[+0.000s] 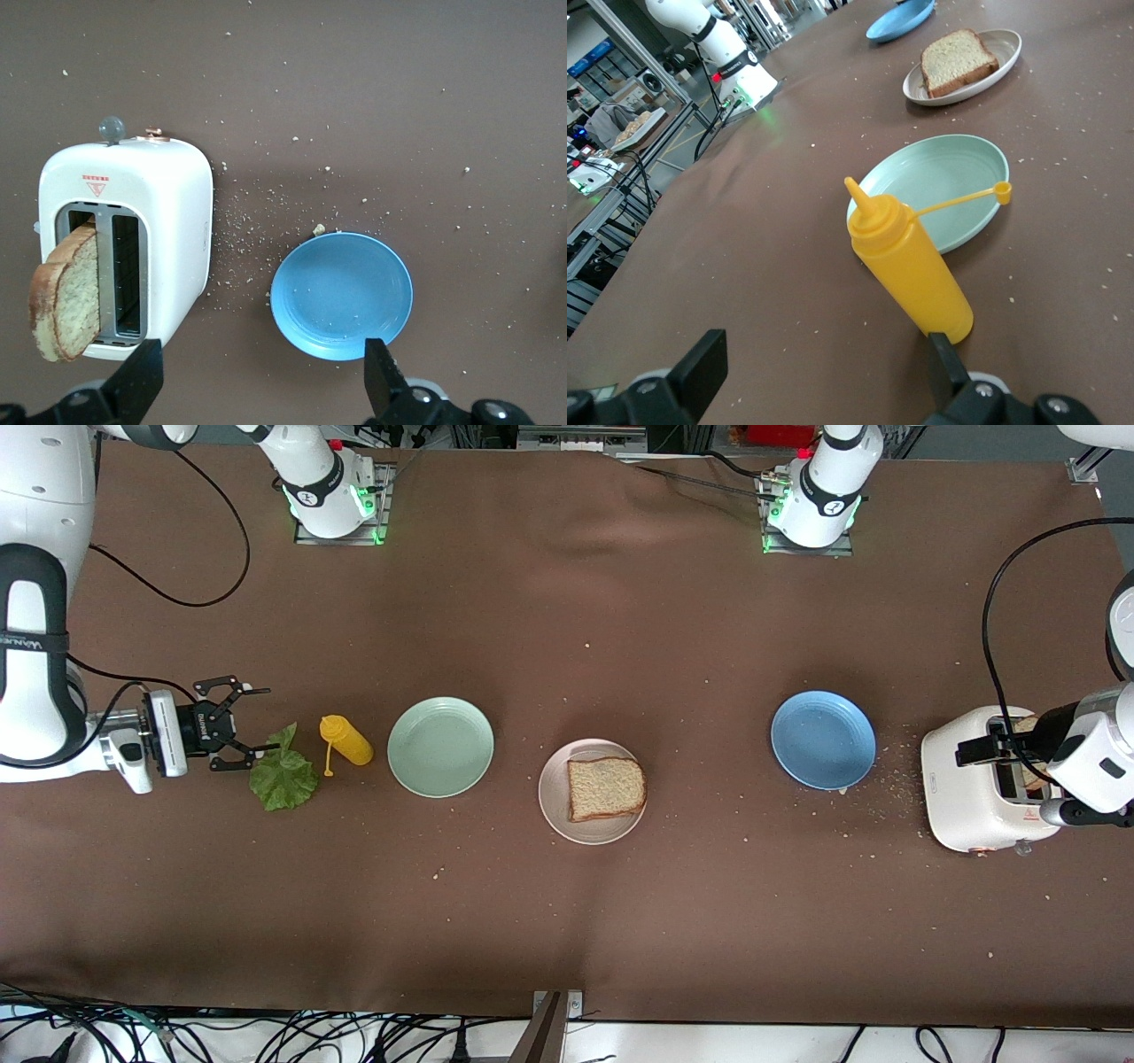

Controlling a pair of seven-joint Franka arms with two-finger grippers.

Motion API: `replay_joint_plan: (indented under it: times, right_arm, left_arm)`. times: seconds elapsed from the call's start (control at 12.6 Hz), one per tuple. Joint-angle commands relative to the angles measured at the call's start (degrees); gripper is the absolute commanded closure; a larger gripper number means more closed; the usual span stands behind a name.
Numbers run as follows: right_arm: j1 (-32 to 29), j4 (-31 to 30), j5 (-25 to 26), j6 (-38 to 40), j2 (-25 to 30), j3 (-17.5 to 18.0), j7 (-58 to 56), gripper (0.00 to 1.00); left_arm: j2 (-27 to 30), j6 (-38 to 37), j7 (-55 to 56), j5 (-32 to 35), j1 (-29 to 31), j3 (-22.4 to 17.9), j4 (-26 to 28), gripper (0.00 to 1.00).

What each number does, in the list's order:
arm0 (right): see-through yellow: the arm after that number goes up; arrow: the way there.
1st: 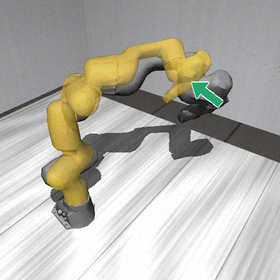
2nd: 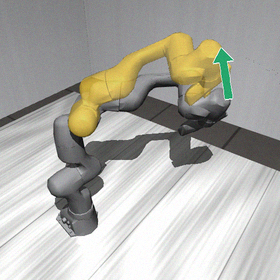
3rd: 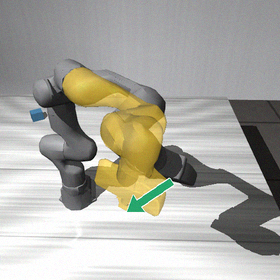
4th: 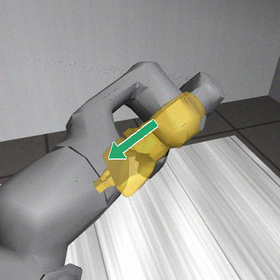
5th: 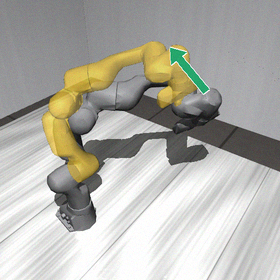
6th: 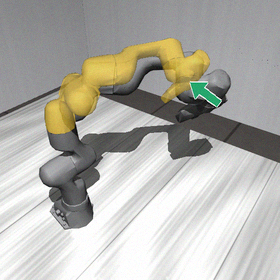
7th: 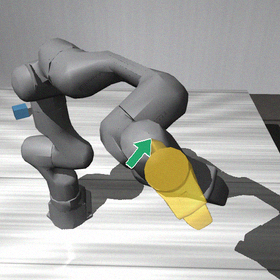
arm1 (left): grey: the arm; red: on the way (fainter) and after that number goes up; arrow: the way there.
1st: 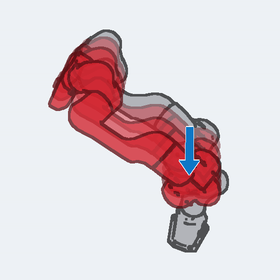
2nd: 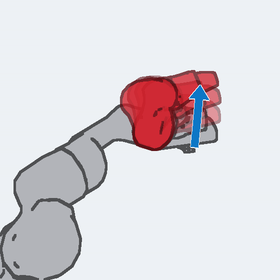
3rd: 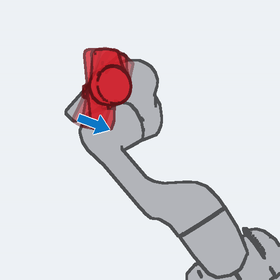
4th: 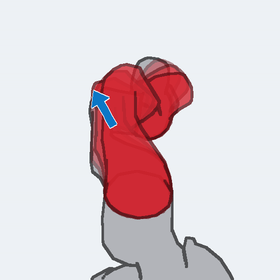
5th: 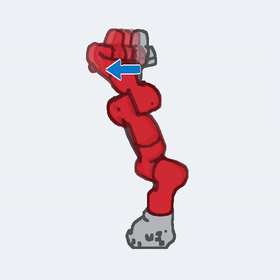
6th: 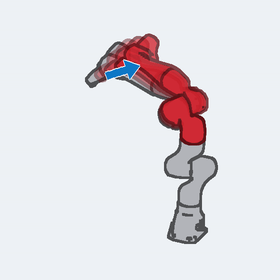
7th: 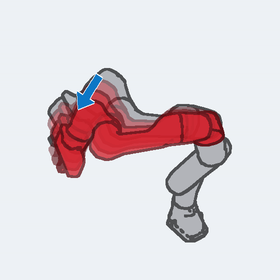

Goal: Make sandwich in beige plate with both arms
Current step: 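Grasp the green lettuce leaf with the right gripper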

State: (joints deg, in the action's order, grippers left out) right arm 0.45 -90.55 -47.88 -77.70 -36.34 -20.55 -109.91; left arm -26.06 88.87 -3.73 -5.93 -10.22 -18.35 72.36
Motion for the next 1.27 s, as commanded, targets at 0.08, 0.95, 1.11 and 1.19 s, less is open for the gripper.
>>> replay_joint_plan:
  times: [0.08, 0.95, 1.11, 1.19]
  right_arm:
    - [1.9, 8.2, 6.7, 0.9, 2.2, 0.3, 22.7, 0.00]
    - [11.9, 6.5, 42.4, -17.6, 9.0, 3.9, 67.2, 0.00]
    - [11.9, -8.3, 43.0, -32.8, 13.0, 4.2, 69.1, 0.00]
    - [11.9, -14.5, 43.0, -40.3, 13.8, 4.2, 69.8, 0.00]
  left_arm:
    - [1.0, -0.5, 0.5, 1.4, -0.1, 0.2, 0.5, 0.00]
    - [1.0, -0.5, 0.4, 1.4, -0.1, 0.3, 0.5, 0.00]
    - [1.0, -0.5, 0.4, 1.4, -0.1, 0.3, 0.5, 0.00]
    - [1.0, -0.5, 0.4, 1.4, -0.1, 0.3, 0.5, 0.00]
